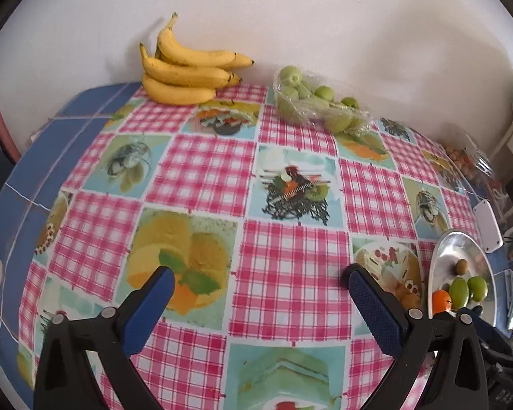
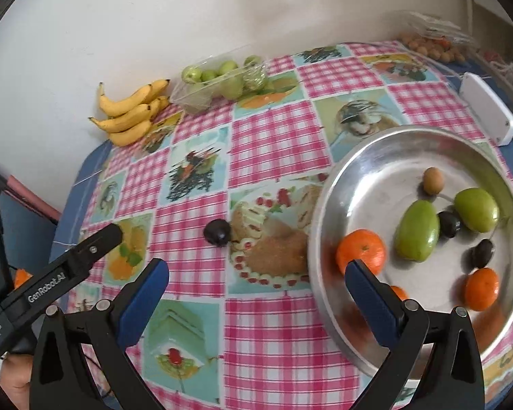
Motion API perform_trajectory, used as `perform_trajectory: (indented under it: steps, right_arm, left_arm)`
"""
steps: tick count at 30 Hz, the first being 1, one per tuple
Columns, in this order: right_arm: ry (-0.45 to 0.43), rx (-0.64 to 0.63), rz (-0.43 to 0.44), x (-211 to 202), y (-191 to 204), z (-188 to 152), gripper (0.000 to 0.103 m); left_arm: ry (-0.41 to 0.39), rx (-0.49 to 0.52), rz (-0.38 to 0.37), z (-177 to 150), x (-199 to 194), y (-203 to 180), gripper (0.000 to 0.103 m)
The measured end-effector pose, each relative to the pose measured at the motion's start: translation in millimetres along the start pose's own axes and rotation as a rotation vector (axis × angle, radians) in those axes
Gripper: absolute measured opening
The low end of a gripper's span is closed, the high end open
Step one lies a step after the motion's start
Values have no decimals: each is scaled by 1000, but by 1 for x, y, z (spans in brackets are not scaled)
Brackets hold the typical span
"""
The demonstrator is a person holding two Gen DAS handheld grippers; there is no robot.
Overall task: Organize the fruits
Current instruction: 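Move both grippers back from the bowl toward the dark plum and brown kiwi, then lower the right gripper around the brown kiwi while the left gripper approaches the dark plum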
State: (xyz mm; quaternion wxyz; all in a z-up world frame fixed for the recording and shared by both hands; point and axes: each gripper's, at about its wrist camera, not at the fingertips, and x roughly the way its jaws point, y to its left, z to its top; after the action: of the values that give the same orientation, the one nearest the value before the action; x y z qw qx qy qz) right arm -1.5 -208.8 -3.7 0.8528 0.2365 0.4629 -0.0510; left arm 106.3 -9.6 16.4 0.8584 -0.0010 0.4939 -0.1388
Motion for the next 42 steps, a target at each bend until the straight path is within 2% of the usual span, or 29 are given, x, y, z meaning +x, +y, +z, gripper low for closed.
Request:
perform_trajectory:
  steps: [6,8,15,22,24,26,27,31,34,42]
  right_arm:
    - [46,-13,33,8,8,-3,102]
    - [56,-23,43,9,11,-4,98]
    - [122,-22,74,20,11,-9,95]
    - [164,-22,55,31,11,-11,95]
    - [161,-20,47,32,9,-10,90]
    - [151,-20,28,32,8,-7,72]
    - [148,-21,18,33,7,-6,69]
    - [148,-15,-19,36,3,-1,67]
    - [161,3,-57,39,2,-1,58]
    - [216,-17,-117,51,12,-9,58]
  left_arm:
    - [71,-2,31,-6,12,-1,103]
    - [84,-14,35,-8,15,2,103]
    - [107,-54,39,-10,20,11,103]
    - [120,-58,34,-11,22,9,103]
    - [122,-59,27,-11,23,8,103]
    - [124,-62,21,-10,24,7,103]
    - [125,-66,19,-10,24,8,103]
    - [127,-87,7,-9,26,10,103]
    - [127,-104,-1,-7,27,12,103]
    - [140,-137,-40,-7,29,13,103]
